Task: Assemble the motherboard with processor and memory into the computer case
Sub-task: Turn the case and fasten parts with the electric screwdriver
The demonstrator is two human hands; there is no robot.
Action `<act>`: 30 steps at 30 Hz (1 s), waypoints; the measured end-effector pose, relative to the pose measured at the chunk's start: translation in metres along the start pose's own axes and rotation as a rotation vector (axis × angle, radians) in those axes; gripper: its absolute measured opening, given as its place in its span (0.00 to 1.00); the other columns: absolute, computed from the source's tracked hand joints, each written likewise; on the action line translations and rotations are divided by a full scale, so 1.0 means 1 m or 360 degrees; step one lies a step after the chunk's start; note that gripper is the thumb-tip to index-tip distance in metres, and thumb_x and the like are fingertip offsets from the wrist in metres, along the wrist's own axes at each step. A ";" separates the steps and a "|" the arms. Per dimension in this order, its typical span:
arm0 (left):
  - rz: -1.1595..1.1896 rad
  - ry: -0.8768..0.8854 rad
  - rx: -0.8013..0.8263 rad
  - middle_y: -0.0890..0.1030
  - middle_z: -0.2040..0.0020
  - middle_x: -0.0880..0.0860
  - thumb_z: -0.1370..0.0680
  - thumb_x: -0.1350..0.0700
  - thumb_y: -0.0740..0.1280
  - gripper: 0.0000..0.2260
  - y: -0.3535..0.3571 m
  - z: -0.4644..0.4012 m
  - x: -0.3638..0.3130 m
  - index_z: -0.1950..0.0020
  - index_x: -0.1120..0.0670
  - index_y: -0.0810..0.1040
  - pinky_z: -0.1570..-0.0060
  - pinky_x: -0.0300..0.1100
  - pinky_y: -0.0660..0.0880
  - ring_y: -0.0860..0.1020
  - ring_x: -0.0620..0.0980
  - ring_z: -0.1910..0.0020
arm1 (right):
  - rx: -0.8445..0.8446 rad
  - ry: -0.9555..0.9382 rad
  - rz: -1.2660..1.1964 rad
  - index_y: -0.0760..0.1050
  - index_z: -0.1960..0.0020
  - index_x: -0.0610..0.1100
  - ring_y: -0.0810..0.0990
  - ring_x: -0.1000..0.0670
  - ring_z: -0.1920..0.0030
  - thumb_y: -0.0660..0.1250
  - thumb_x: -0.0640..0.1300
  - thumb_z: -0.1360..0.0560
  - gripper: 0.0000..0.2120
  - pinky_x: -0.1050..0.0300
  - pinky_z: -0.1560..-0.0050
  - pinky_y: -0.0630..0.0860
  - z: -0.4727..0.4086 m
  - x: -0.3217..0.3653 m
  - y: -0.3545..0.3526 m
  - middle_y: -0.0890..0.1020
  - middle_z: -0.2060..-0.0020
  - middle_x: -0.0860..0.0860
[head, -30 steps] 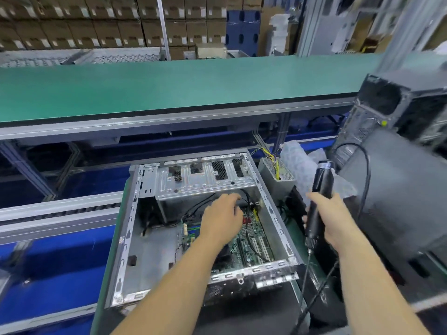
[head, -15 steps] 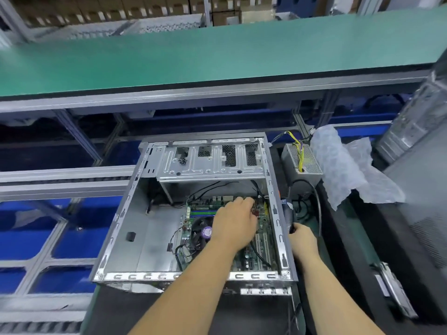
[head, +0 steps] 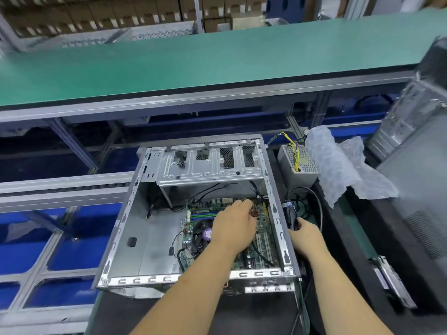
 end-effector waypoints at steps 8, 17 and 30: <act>-0.0132 0.0108 -0.0076 0.78 0.48 0.50 0.20 0.53 0.57 0.12 -0.036 0.009 0.033 0.40 0.51 0.74 0.55 0.48 0.73 0.78 0.55 0.50 | -0.0174 -0.0104 -0.0080 0.78 0.35 0.40 0.80 0.42 0.44 0.66 0.47 0.20 0.17 0.51 0.47 0.73 0.042 0.022 -0.018 0.82 0.40 0.43; -0.0687 0.0008 -0.0042 0.77 0.44 0.52 0.20 0.51 0.56 0.13 -0.090 0.024 0.133 0.38 0.51 0.73 0.49 0.50 0.72 0.74 0.55 0.46 | -0.0531 -0.0296 0.0441 0.64 0.27 0.40 0.81 0.40 0.49 0.55 0.50 0.16 0.21 0.50 0.57 0.73 0.101 0.066 0.008 0.81 0.45 0.43; -0.0022 -0.0584 0.0259 0.81 0.51 0.52 0.22 0.56 0.58 0.08 -0.070 0.056 0.163 0.47 0.53 0.76 0.55 0.45 0.77 0.80 0.54 0.53 | -0.0502 -0.0577 0.0762 0.66 0.44 0.43 0.78 0.39 0.56 0.53 0.48 0.15 0.08 0.46 0.57 0.76 0.041 0.132 0.013 0.81 0.50 0.42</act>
Point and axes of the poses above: each hand's wrist, its own z-axis away from the middle knuckle, its own y-axis out of the palm, x = y × z, the point moved 5 cm from there along -z, towards the middle knuckle
